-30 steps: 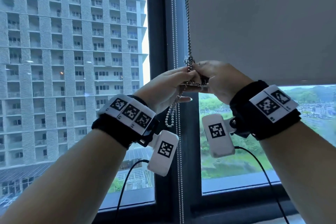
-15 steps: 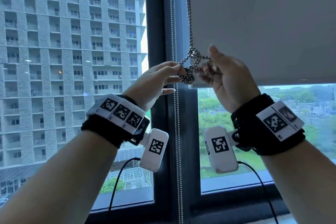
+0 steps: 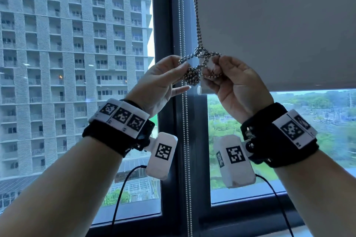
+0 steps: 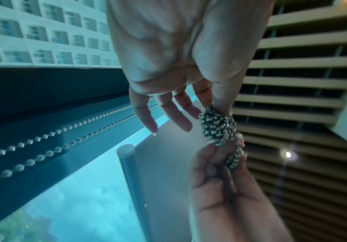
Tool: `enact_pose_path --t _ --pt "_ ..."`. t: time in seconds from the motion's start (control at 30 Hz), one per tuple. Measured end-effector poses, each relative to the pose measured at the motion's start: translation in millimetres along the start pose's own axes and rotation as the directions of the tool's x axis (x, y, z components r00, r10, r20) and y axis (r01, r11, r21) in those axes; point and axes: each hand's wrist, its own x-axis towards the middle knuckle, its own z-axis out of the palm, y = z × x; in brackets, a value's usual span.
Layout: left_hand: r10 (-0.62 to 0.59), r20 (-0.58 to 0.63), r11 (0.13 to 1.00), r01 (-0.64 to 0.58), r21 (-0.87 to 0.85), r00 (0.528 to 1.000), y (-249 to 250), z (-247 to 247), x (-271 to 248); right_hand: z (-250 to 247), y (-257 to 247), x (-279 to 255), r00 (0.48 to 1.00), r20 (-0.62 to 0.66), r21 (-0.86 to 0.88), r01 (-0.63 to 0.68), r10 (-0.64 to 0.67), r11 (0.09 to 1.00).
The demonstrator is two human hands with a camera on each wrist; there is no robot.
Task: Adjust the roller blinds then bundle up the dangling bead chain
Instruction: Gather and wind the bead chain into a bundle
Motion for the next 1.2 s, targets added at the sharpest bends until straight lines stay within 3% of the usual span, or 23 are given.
enact_pose_path --t 0.07,0.23,0.4,0.47,0.53,0.6,0.73,0.87,1.0,1.2 --pt "0.015 0.011 0.994 -0.016 0.111 1.0 -2.5 4.2 0.1 1.0 0.2 2.1 1.0 -0.021 0.087 0.014 -0.013 0.996" --pt "0.159 -0.084 0.932 -0.121 0.342 0.984 -4.2 7.6 2.5 1.7 -2.3 1.0 0.996 -0.08 0.006 0.042 -0.041 0.999" --pt "0.258 0.007 0.807 -0.22 0.549 0.966 -1.7 15.1 4.1 5.1 0.1 -3.4 0.996 -0.087 -0.118 -0.032 0.022 0.993" --pt "0.12 0.051 0.898 -0.13 0.421 0.991 3.1 17.4 1.1 3.9 -0.2 -6.1 0.997 -0.064 -0.191 -0.062 0.051 0.98" --pt "-0.052 0.143 0.994 0.037 0.106 0.988 6.0 15.6 -1.5 1.6 2.8 -11.3 0.996 -0.041 -0.239 -0.087 0.079 0.967" --pt "-0.12 0.198 0.99 0.132 -0.046 0.973 4.4 13.3 -3.5 -0.3 8.4 -16.8 0.995 -0.042 -0.242 -0.102 0.094 0.965" --pt "-0.14 0.139 0.974 0.111 0.198 0.98 -2.0 18.7 -7.3 -5.4 18.6 -20.2 0.992 -0.103 -0.233 -0.1 0.078 0.967" --pt "-0.006 0.053 0.946 -0.012 0.325 0.999 -5.5 21.2 -9.2 -11.2 25.1 -22.6 0.993 -0.117 -0.327 -0.061 0.024 0.943" --pt "0.1 -0.001 0.915 -0.092 0.393 0.995 -11.9 17.7 -8.2 -10.4 25.5 -26.8 0.993 -0.114 -0.306 -0.043 0.008 0.951" --pt "0.137 -0.033 0.918 -0.115 0.38 0.99 -19.5 13.0 -5.9 -9.2 8.0 -18.9 0.984 -0.171 -0.221 0.008 -0.047 0.975"
